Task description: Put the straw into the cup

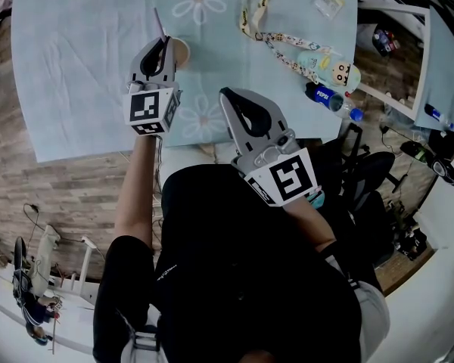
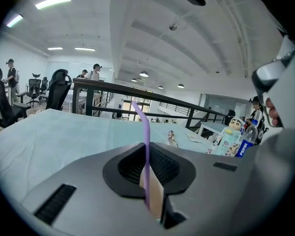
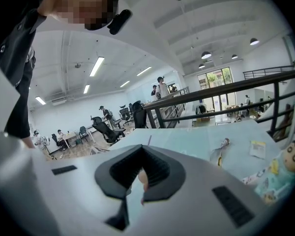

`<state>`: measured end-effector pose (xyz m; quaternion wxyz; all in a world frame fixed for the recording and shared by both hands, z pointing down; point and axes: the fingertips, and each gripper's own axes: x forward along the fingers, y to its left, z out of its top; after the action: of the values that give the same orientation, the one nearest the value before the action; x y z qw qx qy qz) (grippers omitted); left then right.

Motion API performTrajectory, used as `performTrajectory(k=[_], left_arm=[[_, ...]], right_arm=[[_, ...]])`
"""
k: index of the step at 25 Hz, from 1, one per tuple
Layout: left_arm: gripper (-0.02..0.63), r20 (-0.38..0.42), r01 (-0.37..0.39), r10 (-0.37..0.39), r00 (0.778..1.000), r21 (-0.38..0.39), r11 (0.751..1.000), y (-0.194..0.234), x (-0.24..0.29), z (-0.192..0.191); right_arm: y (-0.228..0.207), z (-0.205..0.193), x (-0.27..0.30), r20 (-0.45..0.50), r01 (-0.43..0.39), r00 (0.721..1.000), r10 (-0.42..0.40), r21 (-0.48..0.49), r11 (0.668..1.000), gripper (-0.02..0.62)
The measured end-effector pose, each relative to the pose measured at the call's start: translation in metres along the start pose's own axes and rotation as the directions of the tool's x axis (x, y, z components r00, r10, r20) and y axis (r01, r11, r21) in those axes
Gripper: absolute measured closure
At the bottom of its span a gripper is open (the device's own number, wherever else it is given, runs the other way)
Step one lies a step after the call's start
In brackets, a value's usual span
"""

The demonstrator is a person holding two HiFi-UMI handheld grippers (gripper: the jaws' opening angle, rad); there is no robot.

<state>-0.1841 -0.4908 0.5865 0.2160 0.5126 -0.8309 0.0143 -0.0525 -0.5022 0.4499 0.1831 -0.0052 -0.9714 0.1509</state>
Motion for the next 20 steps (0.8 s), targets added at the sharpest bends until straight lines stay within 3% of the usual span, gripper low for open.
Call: performTrajectory(k=[3, 10, 20], left_arm=[[0.575, 0.001, -0.012, 0.012, 1.0, -0.021, 1.0, 0.004, 0.001, 0.0], [0.574, -0.025, -0.033, 0.034, 0.999, 0.044, 0.998, 0.005, 0.005, -0.001], [0.535, -0.061, -0.023, 0.028, 0.998, 0.072, 0.997, 0.008, 0.012, -0.011]], right_arm=[[-0.002, 0.0, -0.001, 0.001, 0.004, 1.0, -0.004, -0.002, 1.0, 0.586], [-0.006, 0.004, -0.003, 0.015, 0.022, 1.0, -0.022, 0.003, 1.0, 0.587], [-0.003, 0.003, -0.002, 0.013, 0.034, 0.999, -0.034, 0.008, 0.999, 0.588]])
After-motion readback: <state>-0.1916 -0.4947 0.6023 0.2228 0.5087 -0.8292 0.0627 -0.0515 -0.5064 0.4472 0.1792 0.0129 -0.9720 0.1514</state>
